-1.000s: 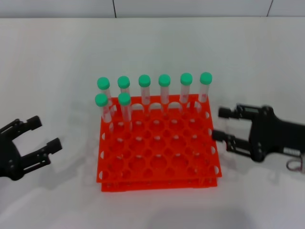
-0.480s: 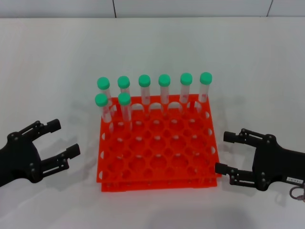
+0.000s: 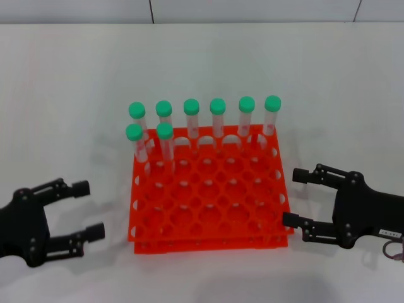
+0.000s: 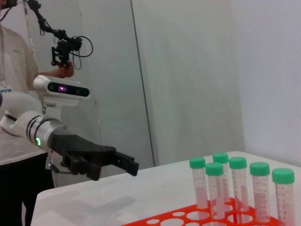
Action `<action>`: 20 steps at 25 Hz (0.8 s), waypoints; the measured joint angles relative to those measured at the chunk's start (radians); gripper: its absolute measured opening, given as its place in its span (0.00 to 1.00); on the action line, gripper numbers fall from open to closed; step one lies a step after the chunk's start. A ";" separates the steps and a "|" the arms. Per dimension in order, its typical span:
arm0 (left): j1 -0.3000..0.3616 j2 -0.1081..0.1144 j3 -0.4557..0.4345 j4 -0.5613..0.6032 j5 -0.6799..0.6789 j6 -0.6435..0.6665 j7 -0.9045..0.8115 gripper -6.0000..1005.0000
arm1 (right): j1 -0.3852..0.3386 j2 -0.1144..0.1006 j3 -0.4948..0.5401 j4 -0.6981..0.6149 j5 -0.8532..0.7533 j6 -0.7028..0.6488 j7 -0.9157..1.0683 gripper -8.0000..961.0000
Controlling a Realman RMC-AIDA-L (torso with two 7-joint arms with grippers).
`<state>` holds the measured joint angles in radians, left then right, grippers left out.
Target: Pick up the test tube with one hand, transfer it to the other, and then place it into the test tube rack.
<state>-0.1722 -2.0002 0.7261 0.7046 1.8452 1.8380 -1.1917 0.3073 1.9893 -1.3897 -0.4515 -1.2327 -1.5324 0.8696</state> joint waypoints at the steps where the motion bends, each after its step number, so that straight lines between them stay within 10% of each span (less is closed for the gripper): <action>1: -0.010 0.005 0.000 0.000 0.019 0.016 -0.011 0.84 | 0.001 -0.002 0.000 0.001 0.000 -0.002 0.002 0.82; 20: -0.059 0.015 0.000 0.001 0.084 0.041 -0.043 0.83 | -0.002 -0.014 -0.001 0.008 -0.002 -0.024 0.002 0.82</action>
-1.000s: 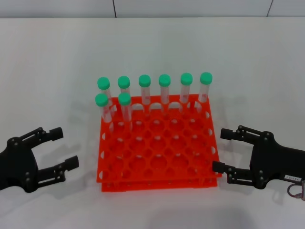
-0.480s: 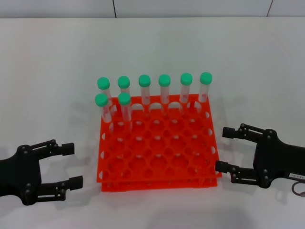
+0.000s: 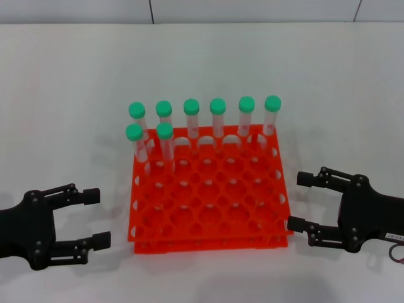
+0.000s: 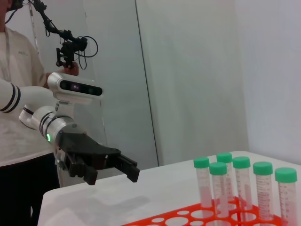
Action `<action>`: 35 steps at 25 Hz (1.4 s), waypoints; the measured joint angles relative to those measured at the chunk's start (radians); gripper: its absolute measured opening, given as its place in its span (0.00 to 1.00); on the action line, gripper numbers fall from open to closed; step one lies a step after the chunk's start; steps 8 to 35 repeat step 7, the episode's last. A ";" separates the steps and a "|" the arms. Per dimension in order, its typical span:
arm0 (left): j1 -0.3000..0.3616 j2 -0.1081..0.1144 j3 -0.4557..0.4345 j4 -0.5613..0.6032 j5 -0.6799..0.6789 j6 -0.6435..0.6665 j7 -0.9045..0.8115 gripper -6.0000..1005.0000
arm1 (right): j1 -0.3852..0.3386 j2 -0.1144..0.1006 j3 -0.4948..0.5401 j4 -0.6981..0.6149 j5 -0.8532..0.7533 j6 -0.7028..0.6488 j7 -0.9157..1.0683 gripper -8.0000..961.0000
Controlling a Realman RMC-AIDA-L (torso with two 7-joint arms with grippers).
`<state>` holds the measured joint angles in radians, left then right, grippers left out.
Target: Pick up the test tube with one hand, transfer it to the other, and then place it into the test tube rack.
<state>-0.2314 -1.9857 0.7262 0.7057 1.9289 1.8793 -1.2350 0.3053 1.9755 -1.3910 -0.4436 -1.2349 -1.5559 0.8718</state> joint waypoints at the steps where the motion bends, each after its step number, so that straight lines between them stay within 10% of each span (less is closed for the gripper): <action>1: 0.000 -0.001 0.000 0.000 0.000 -0.001 -0.007 0.83 | 0.000 0.000 0.000 0.001 0.000 0.000 0.000 0.82; 35: -0.002 -0.002 0.003 0.000 0.002 -0.004 -0.024 0.83 | -0.003 0.000 0.000 0.003 0.000 0.000 0.000 0.82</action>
